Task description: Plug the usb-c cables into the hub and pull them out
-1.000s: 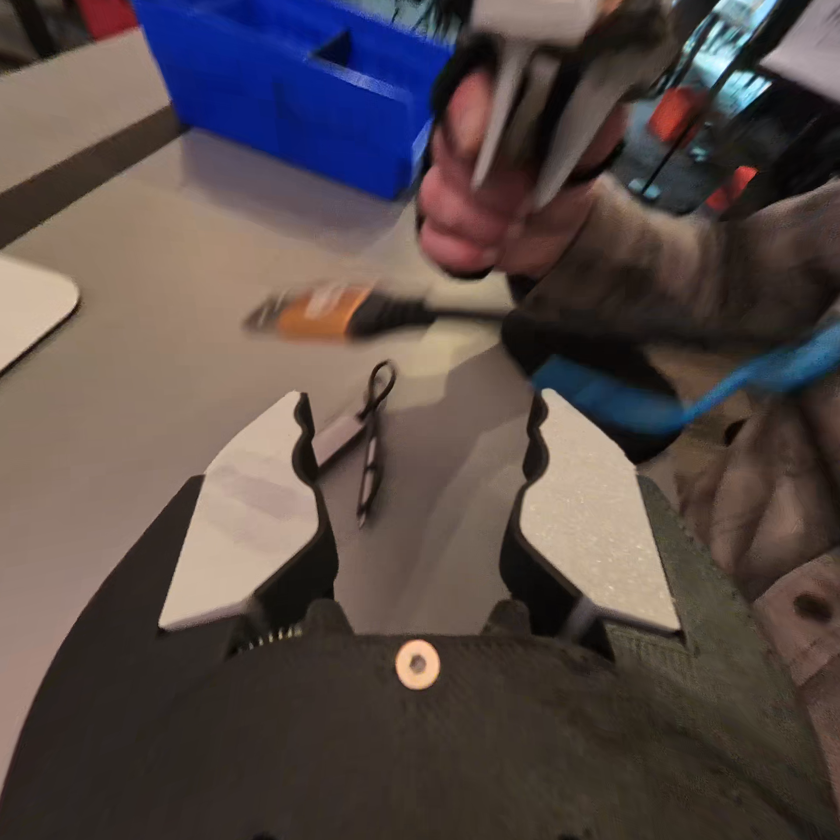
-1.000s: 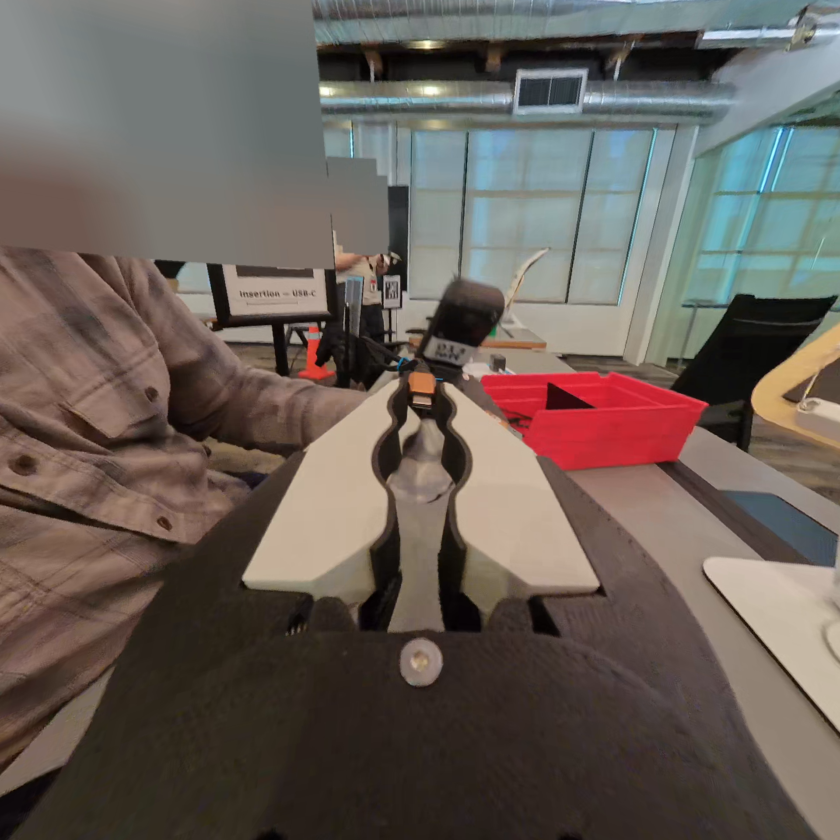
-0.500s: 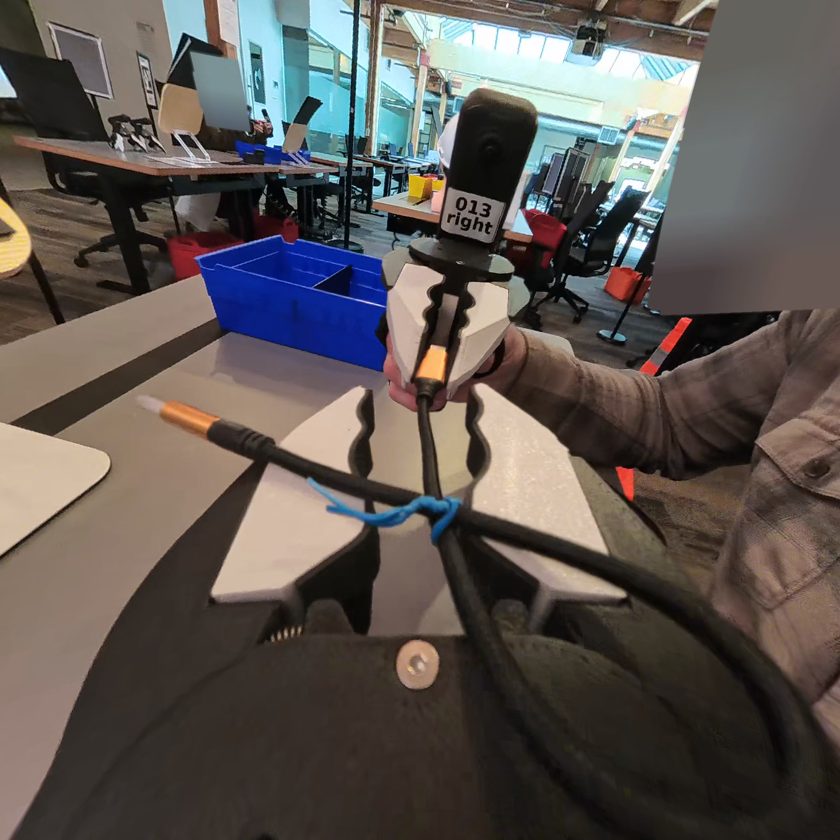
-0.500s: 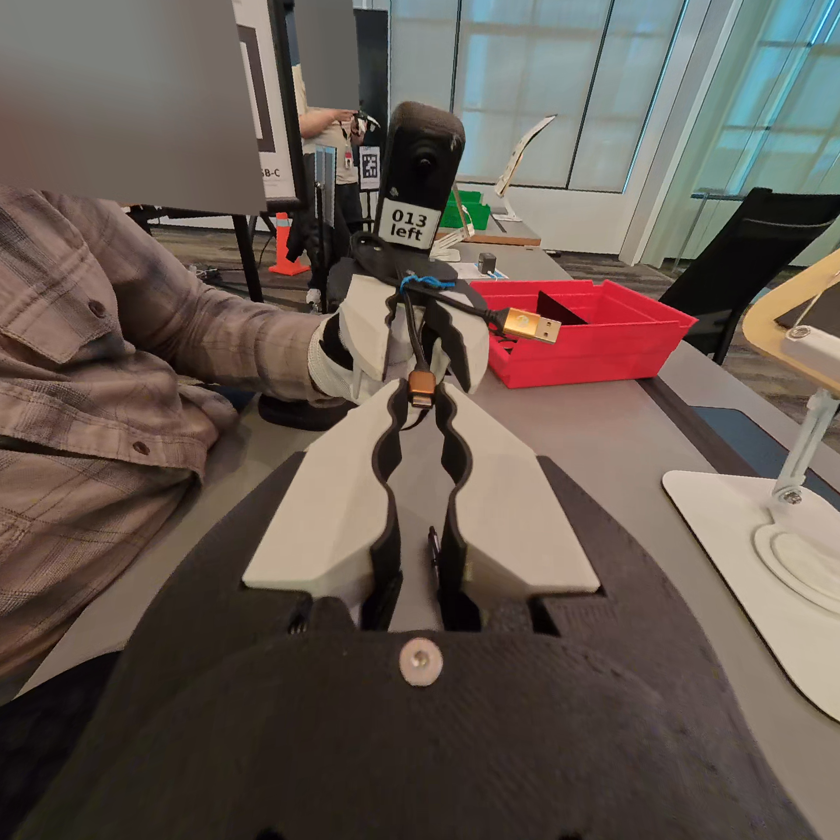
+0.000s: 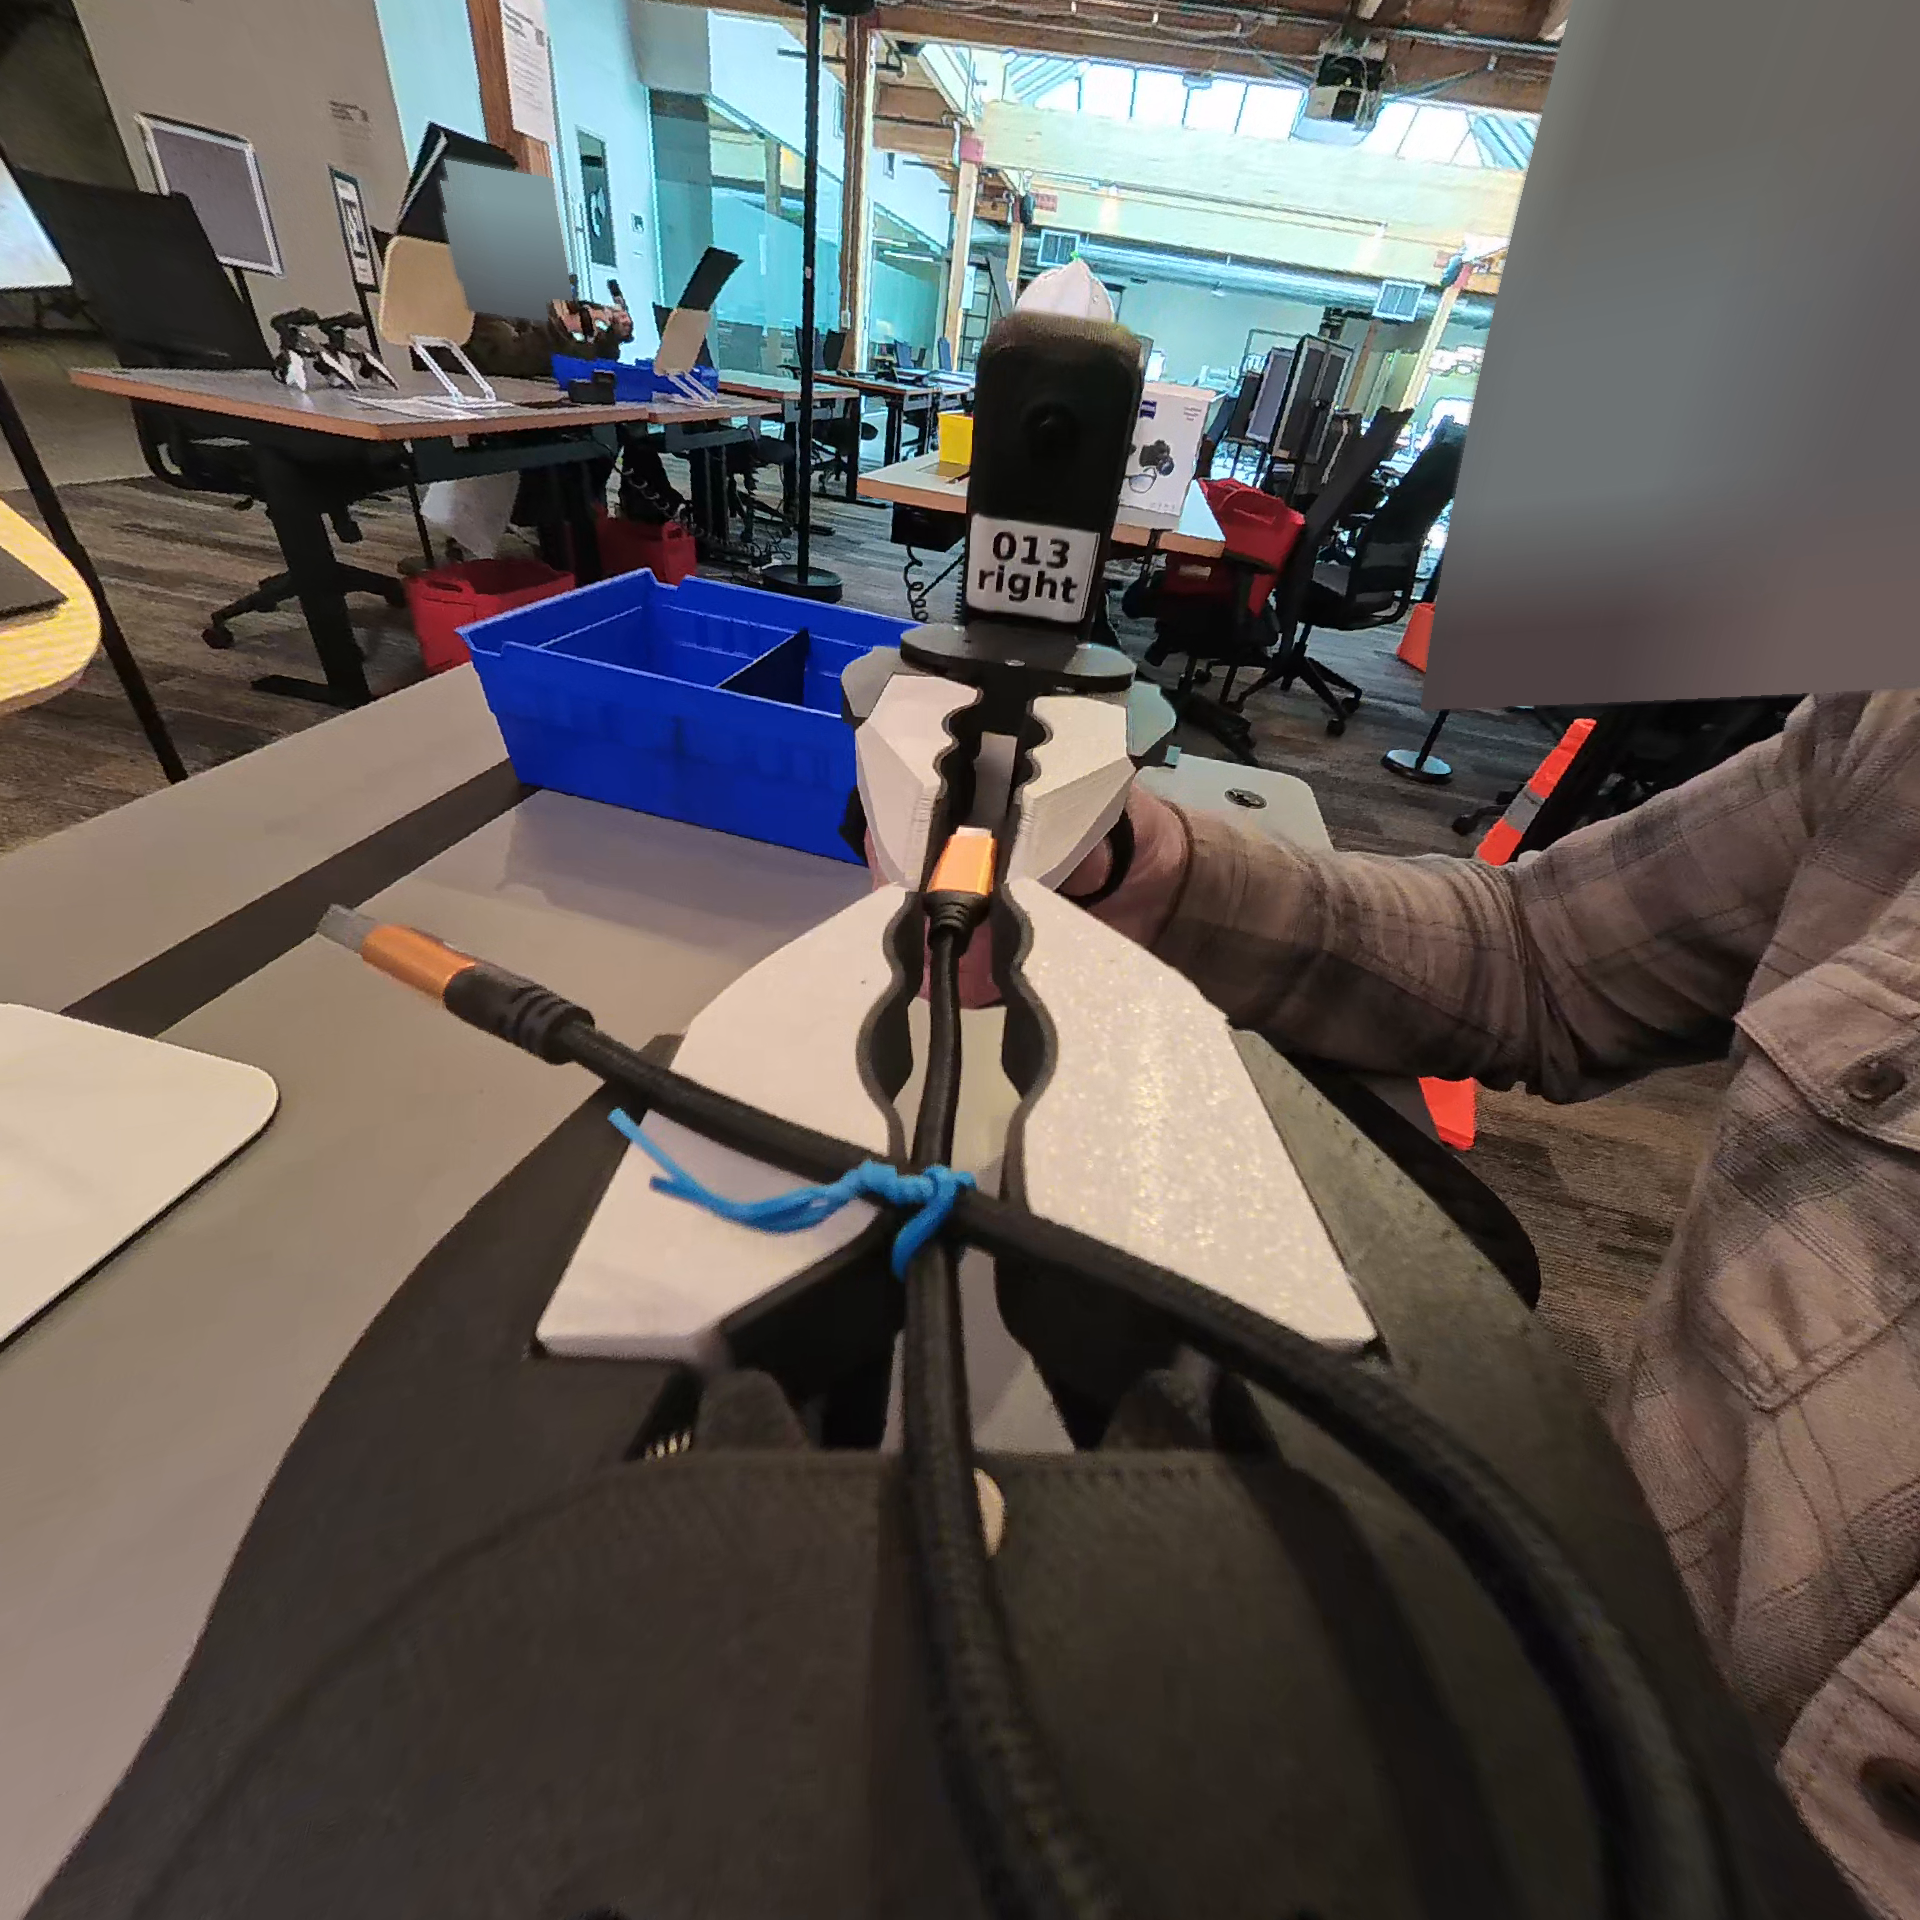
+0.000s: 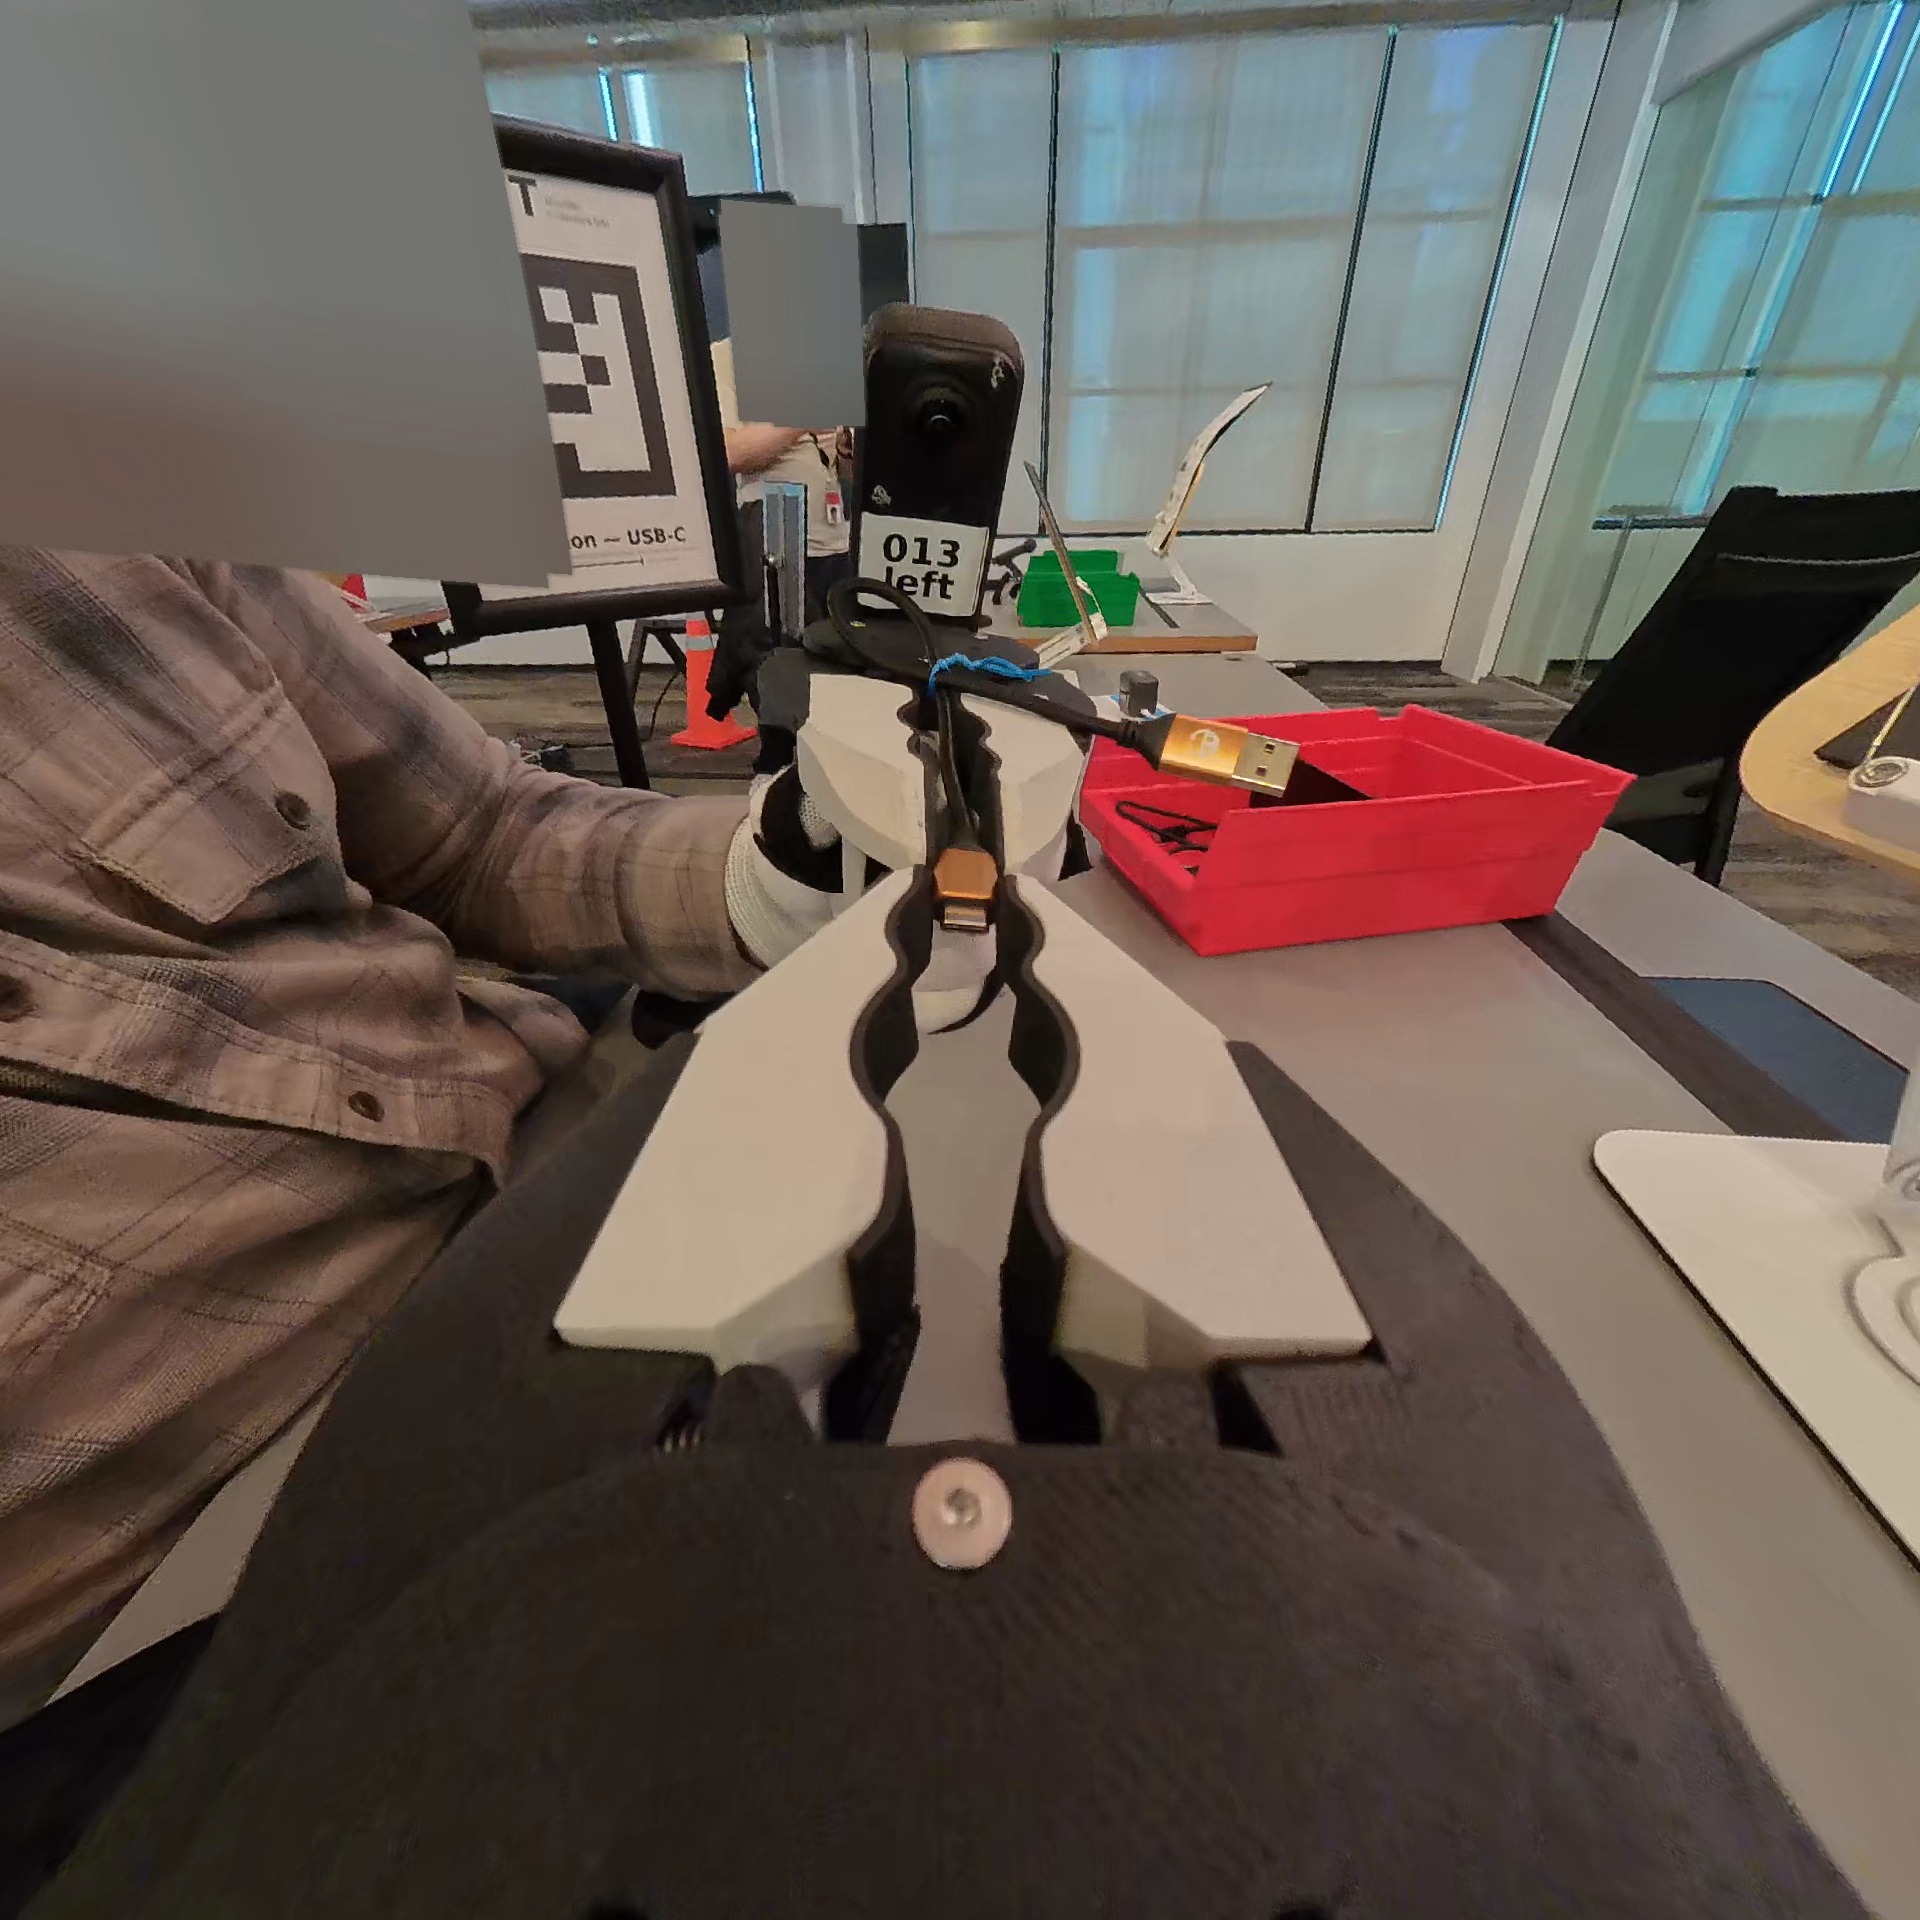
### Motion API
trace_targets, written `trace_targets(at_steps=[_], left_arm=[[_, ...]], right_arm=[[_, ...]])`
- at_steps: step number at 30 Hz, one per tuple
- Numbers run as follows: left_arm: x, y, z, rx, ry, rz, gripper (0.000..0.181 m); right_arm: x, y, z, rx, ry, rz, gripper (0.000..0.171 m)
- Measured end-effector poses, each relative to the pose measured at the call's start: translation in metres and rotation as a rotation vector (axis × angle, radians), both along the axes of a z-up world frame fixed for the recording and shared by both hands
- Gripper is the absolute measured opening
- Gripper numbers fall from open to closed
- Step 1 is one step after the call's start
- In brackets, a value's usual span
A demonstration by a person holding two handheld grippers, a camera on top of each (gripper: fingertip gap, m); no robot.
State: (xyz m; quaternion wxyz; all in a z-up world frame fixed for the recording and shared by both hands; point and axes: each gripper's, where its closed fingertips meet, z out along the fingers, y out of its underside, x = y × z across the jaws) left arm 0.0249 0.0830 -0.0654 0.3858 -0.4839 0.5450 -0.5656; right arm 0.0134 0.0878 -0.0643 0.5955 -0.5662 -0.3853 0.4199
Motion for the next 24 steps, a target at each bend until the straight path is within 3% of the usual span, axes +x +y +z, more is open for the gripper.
trace_targets(at_steps=[10,15,18,24], left_arm=[[-0.002,-0.002,0.005,0.049,-0.006,0.015,0.012],[-0.008,0.008,0.006,0.117,0.015,0.072,0.012],[-0.016,0.024,0.008,0.187,0.042,0.127,0.012],[-0.025,0.078,0.026,0.252,0.045,0.231,0.012]], right_arm=[[-0.001,-0.003,0.005,0.013,0.034,0.017,0.009],[0.008,0.002,0.007,0.019,0.001,-0.033,0.026],[0.020,0.011,-0.005,0.004,-0.133,-0.117,0.033],[0.025,0.018,-0.067,-0.159,-0.508,-0.208,0.046]])
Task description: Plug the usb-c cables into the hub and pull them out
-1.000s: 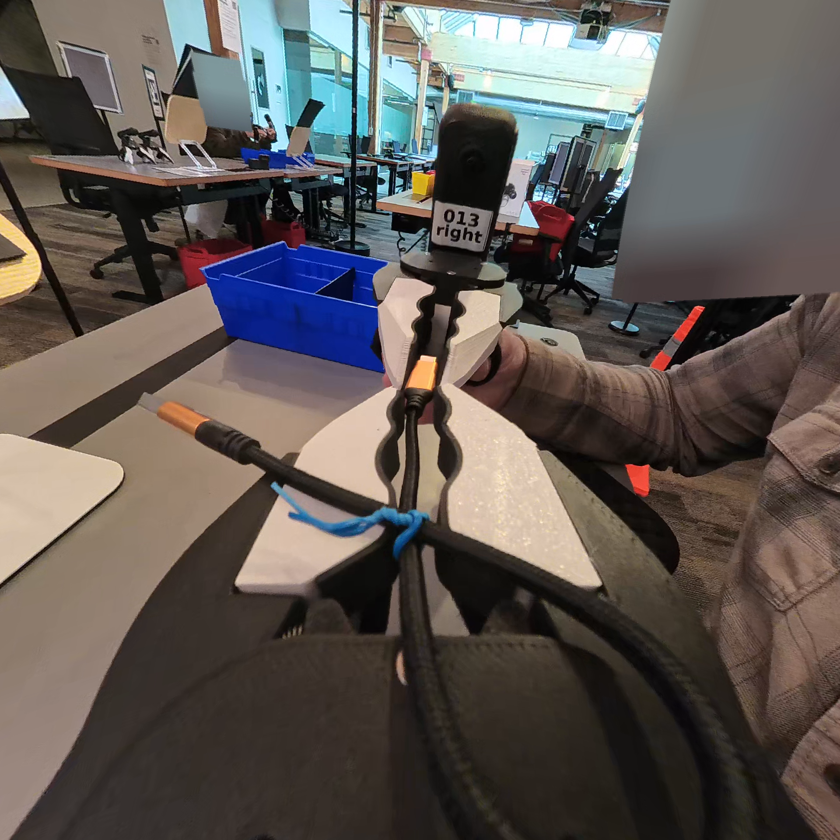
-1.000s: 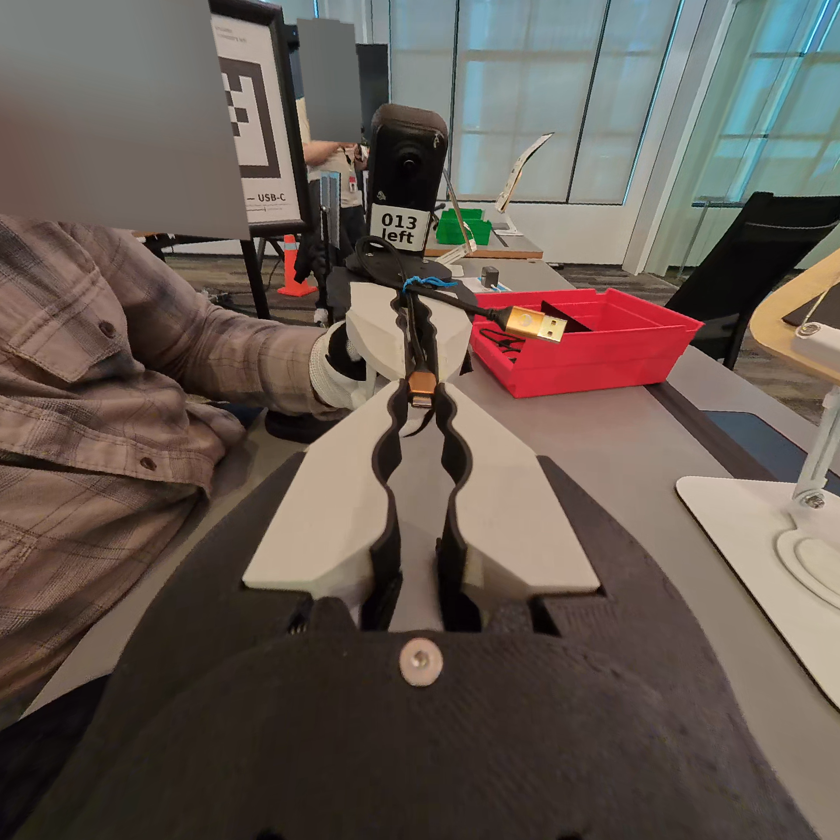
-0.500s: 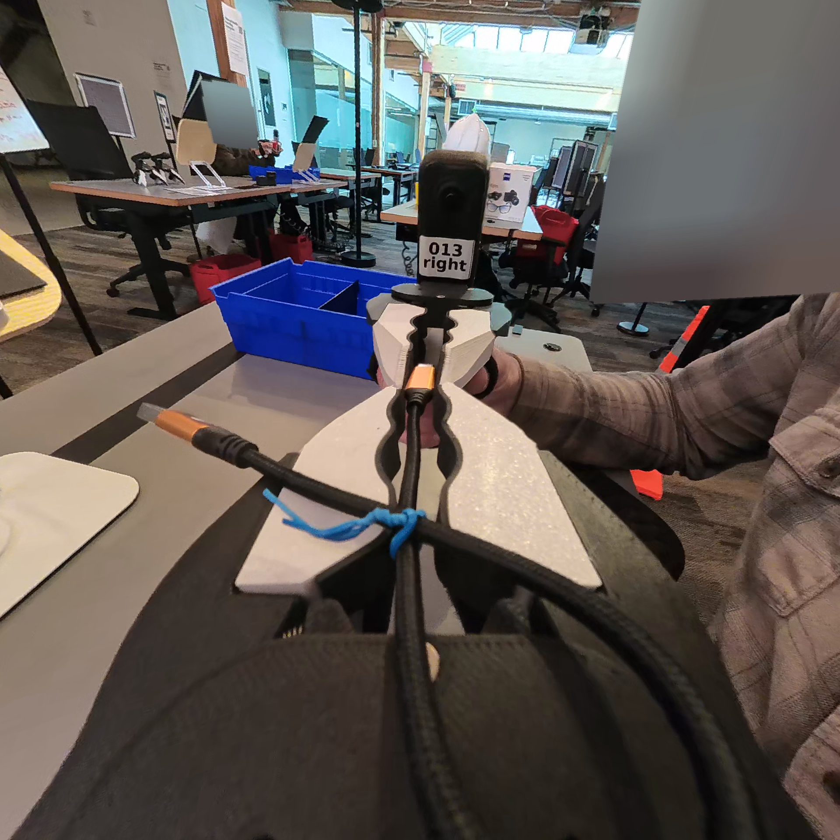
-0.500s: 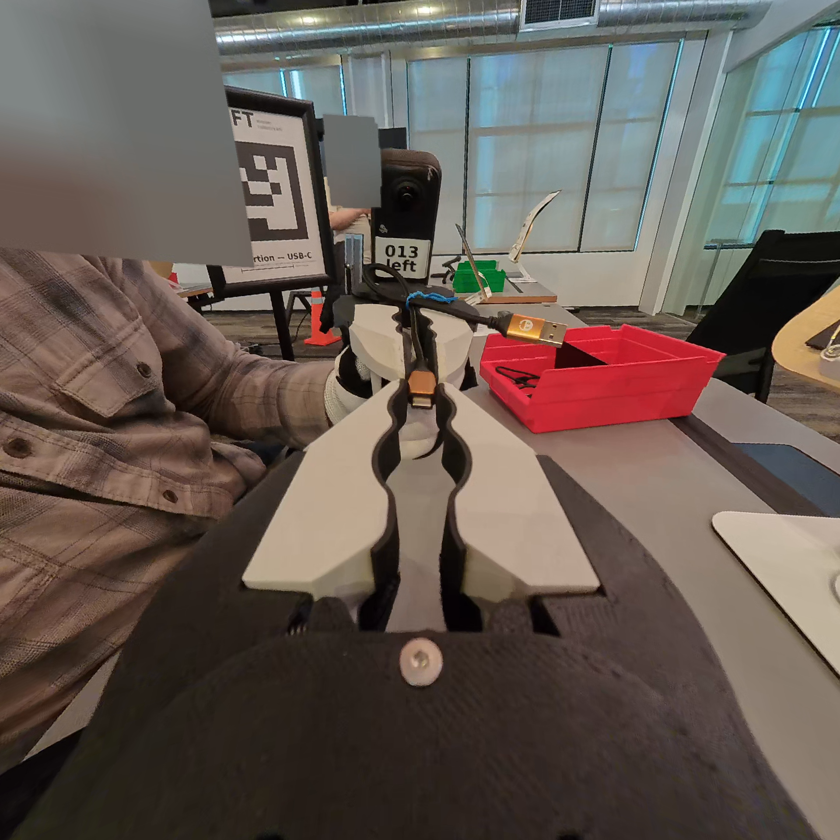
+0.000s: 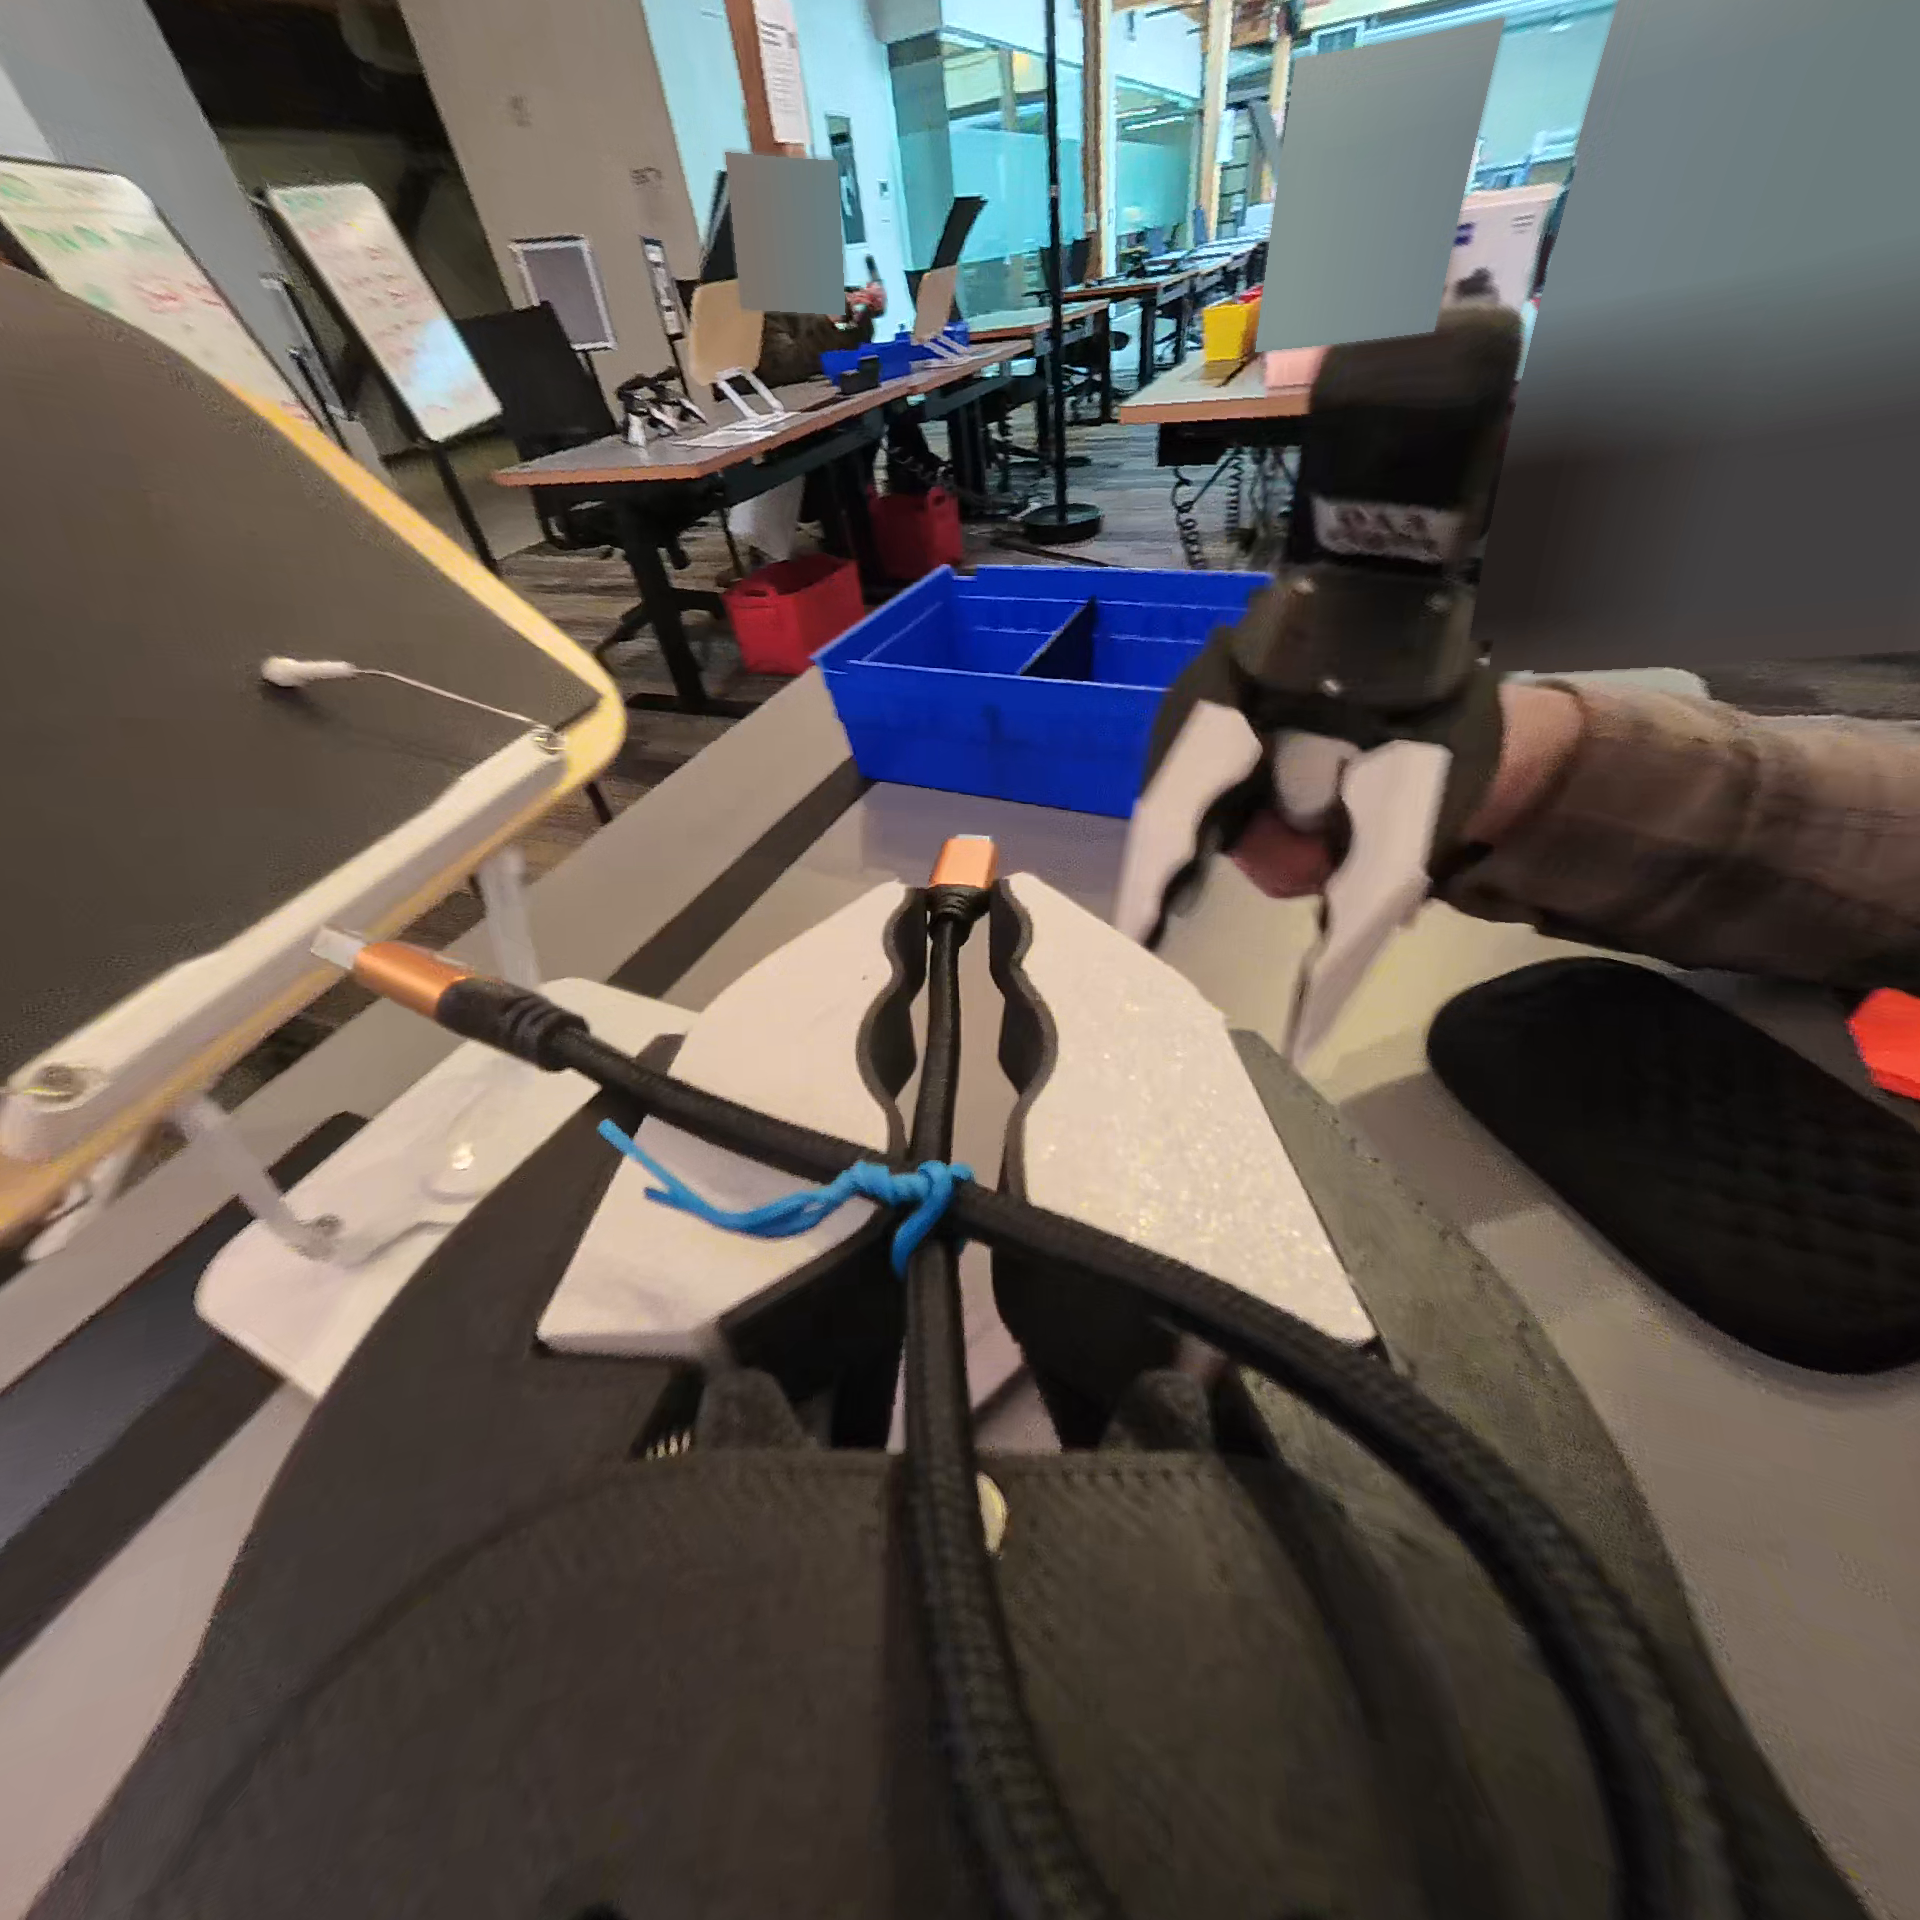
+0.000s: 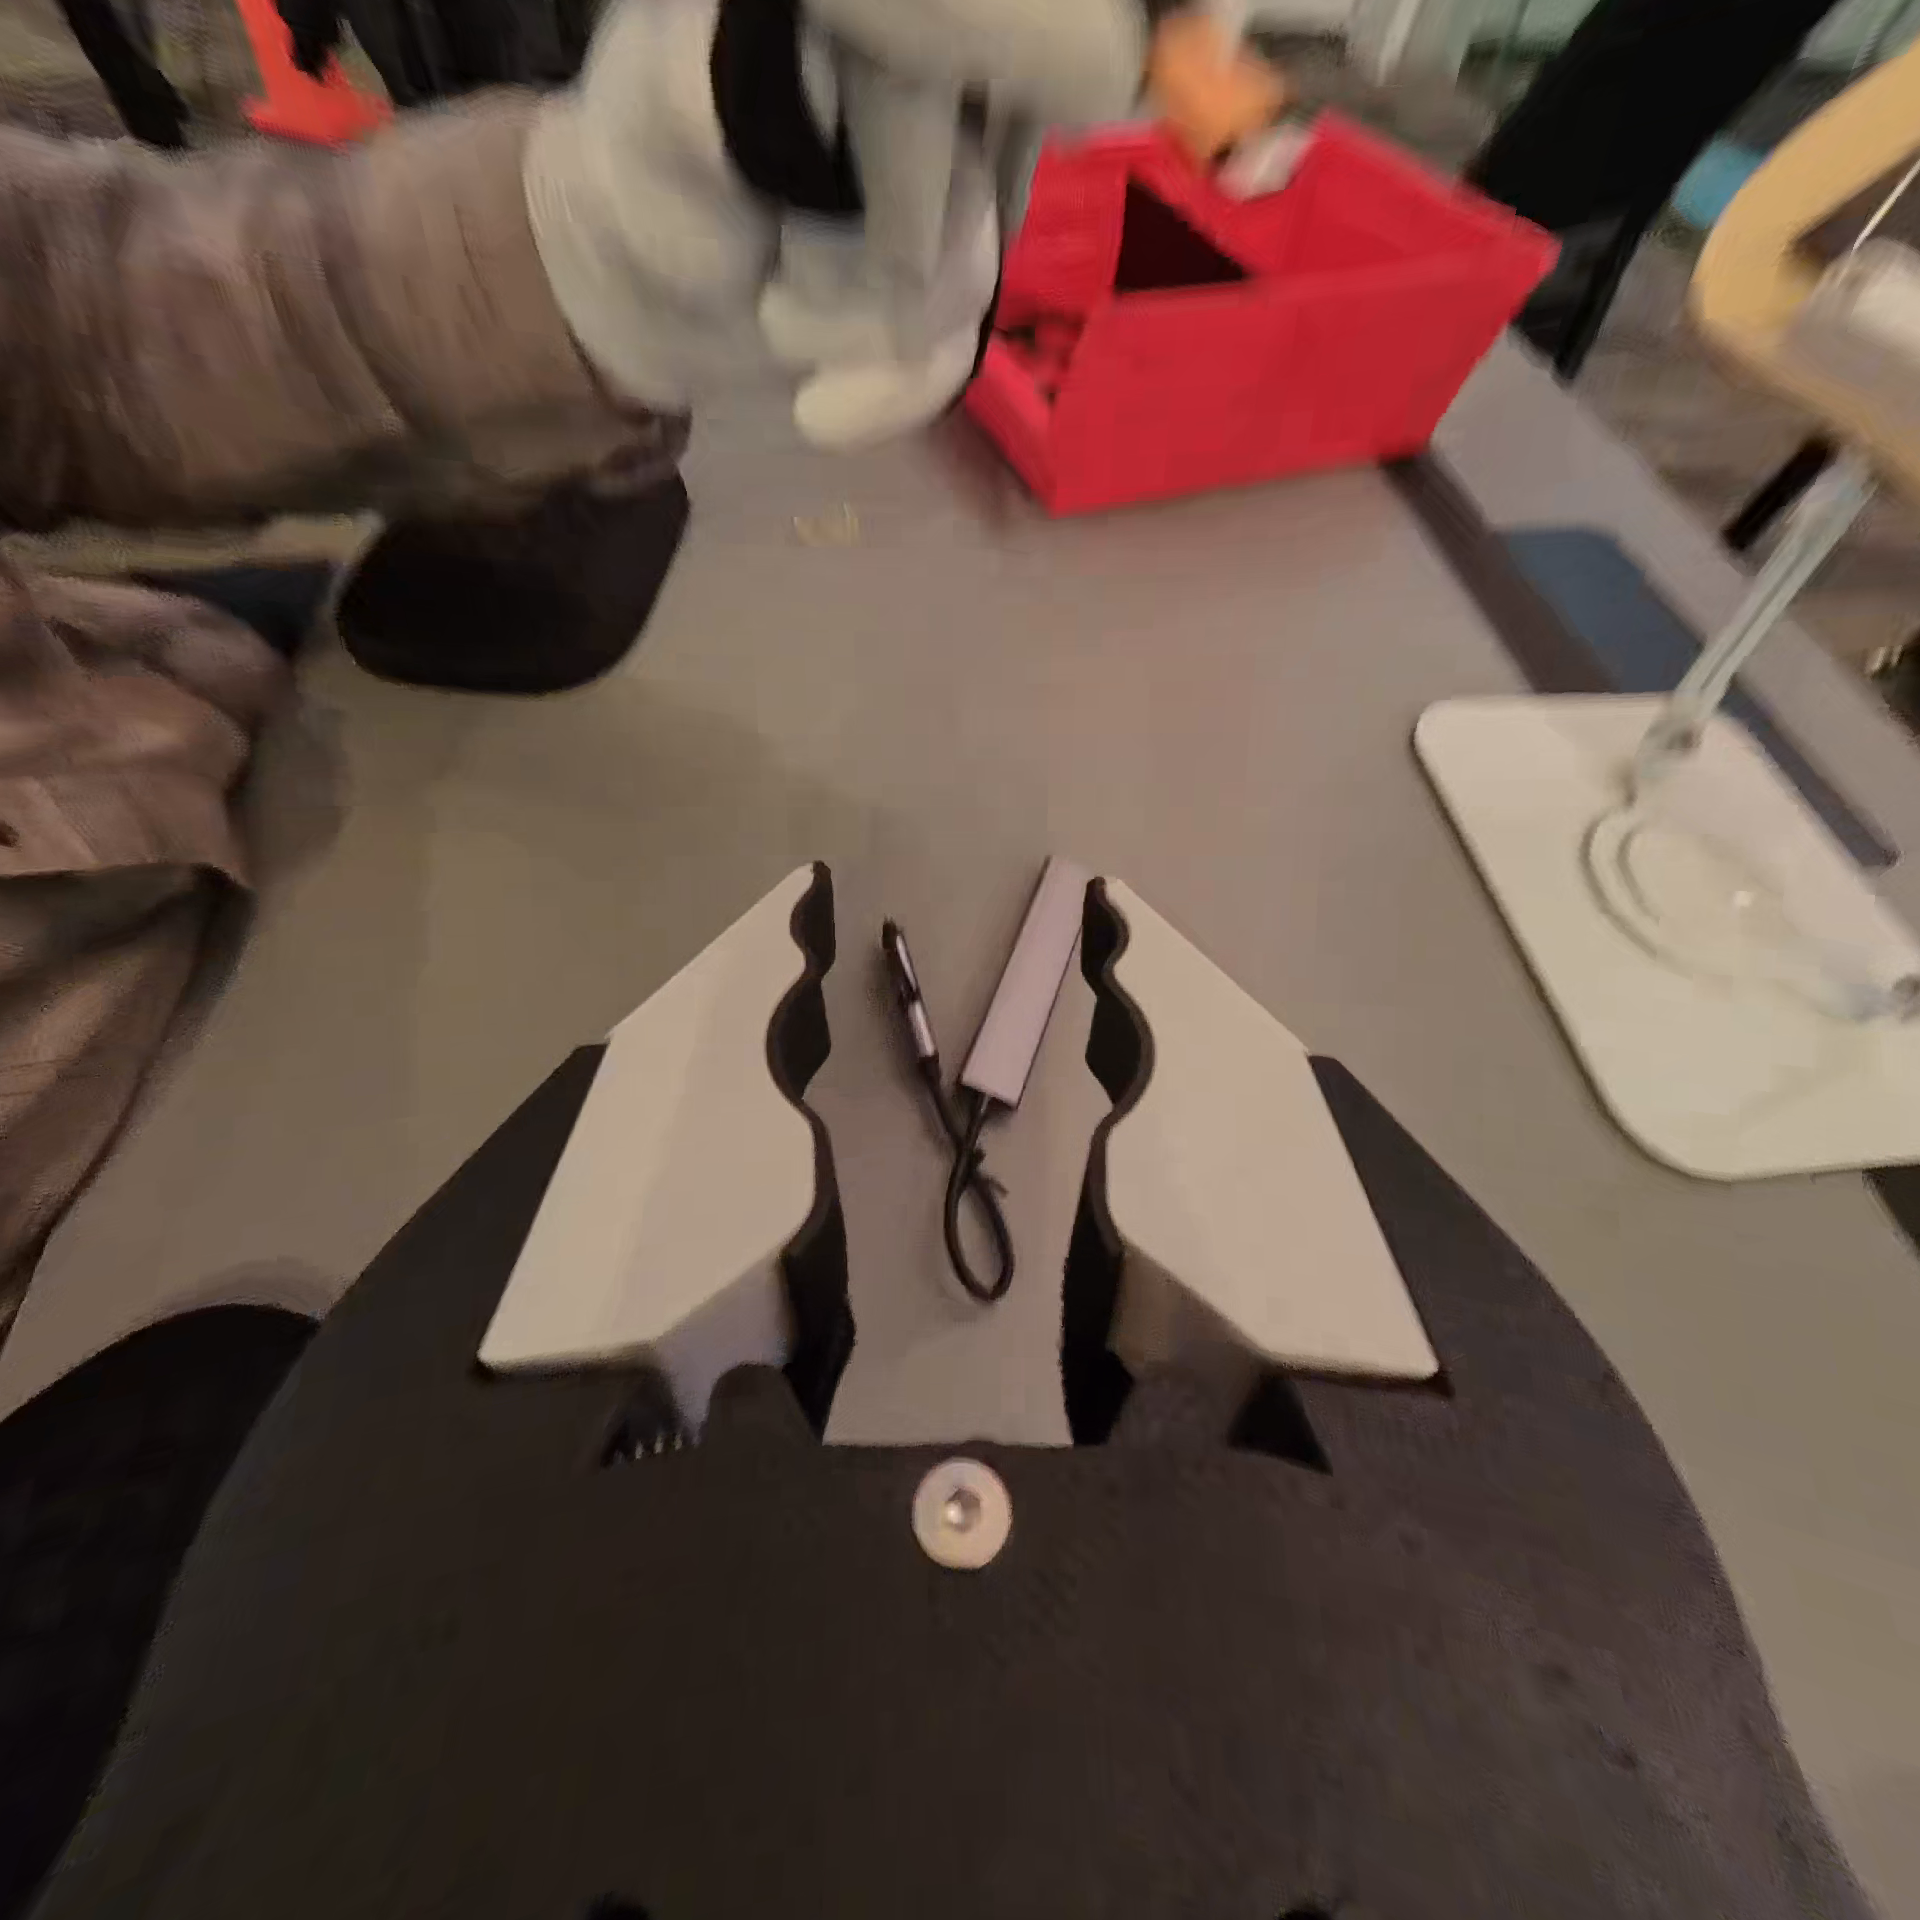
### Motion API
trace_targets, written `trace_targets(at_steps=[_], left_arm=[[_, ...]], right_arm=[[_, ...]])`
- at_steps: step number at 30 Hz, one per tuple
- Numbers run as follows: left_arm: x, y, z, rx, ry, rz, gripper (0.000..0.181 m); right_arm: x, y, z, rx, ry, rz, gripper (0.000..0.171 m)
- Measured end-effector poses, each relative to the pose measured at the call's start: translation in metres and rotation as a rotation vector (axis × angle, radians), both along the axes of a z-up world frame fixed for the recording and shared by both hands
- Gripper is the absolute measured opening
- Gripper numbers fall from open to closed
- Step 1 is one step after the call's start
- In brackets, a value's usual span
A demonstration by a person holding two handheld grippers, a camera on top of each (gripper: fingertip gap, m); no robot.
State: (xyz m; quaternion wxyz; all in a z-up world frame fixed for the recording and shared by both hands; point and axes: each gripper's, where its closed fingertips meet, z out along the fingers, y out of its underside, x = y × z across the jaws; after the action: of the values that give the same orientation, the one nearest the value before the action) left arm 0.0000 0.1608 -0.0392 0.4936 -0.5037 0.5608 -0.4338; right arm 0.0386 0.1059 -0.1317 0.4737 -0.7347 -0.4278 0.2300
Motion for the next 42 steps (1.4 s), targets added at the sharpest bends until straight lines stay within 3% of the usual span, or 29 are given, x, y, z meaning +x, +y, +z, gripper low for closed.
trace_targets(at_steps=[6,12,16,19,23,28,31,33,37,42], left_arm=[[0.015,0.039,0.003,0.040,-0.031,0.037,0.012],[0.023,0.052,-0.007,0.026,-0.064,0.047,0.012],[0.019,0.056,-0.013,0.009,-0.064,0.048,0.012],[0.017,0.059,-0.012,-0.011,-0.079,0.054,0.012],[0.016,0.068,-0.017,-0.001,-0.066,0.108,0.012],[0.019,0.077,-0.022,0.021,-0.054,0.187,0.012],[0.017,0.075,-0.017,0.029,-0.070,0.184,0.012],[0.012,0.074,-0.008,0.023,-0.098,0.173,0.012],[0.001,0.062,0.016,0.012,-0.135,0.093,0.012],[-0.007,0.053,0.050,0.029,-0.161,0.025,0.012]], right_arm=[[-0.006,0.017,-0.064,-0.197,-0.101,-0.174,0.040],[-0.002,0.032,-0.122,-0.354,-0.296,-0.261,0.039],[-0.008,0.035,-0.132,-0.379,-0.269,-0.262,0.020],[-0.007,0.036,-0.131,-0.377,-0.261,-0.272,0.019],[0.003,0.045,-0.117,-0.370,-0.171,-0.321,0.019],[0.024,0.069,-0.068,-0.320,-0.065,-0.361,0.019],[0.026,0.077,-0.025,-0.203,-0.027,-0.225,0.019],[0.023,0.073,0.006,-0.050,0.000,-0.031,0.020],[0.026,0.061,0.049,0.022,0.071,0.202,0.020],[0.033,0.054,0.077,0.023,0.089,0.371,0.020]])
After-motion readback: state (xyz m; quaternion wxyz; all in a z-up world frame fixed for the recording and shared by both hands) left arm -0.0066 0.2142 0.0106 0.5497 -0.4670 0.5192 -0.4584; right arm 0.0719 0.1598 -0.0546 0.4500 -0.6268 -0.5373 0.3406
